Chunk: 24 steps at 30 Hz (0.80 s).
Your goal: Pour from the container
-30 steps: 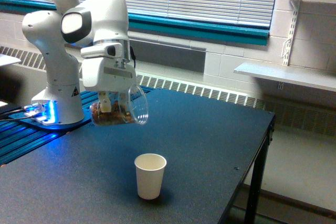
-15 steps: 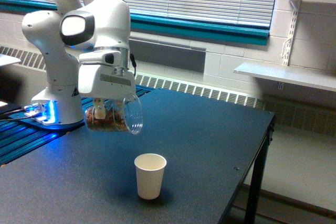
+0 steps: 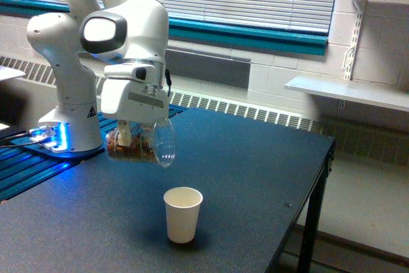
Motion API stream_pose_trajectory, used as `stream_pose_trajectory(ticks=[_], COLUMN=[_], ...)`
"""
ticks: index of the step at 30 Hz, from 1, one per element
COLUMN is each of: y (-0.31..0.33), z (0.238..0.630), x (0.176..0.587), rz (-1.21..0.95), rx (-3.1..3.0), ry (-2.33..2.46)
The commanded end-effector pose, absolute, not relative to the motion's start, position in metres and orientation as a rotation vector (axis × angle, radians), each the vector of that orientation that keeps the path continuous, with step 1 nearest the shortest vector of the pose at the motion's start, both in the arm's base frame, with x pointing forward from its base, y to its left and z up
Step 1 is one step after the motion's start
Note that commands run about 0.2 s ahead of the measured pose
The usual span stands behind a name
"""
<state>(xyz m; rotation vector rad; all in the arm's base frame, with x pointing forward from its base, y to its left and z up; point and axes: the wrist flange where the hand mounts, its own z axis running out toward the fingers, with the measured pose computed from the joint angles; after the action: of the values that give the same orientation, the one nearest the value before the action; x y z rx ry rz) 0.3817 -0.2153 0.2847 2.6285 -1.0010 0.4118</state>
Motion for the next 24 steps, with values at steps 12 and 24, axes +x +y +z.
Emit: stream_pose_trajectory(ticks=[12, 24], y=[-0.203, -0.199], z=[0.278, 0.273], x=[0.392, 0.395], rz=[0.364, 0.310], rx=[2.558, 2.514], ry=[-1.009, -1.013])
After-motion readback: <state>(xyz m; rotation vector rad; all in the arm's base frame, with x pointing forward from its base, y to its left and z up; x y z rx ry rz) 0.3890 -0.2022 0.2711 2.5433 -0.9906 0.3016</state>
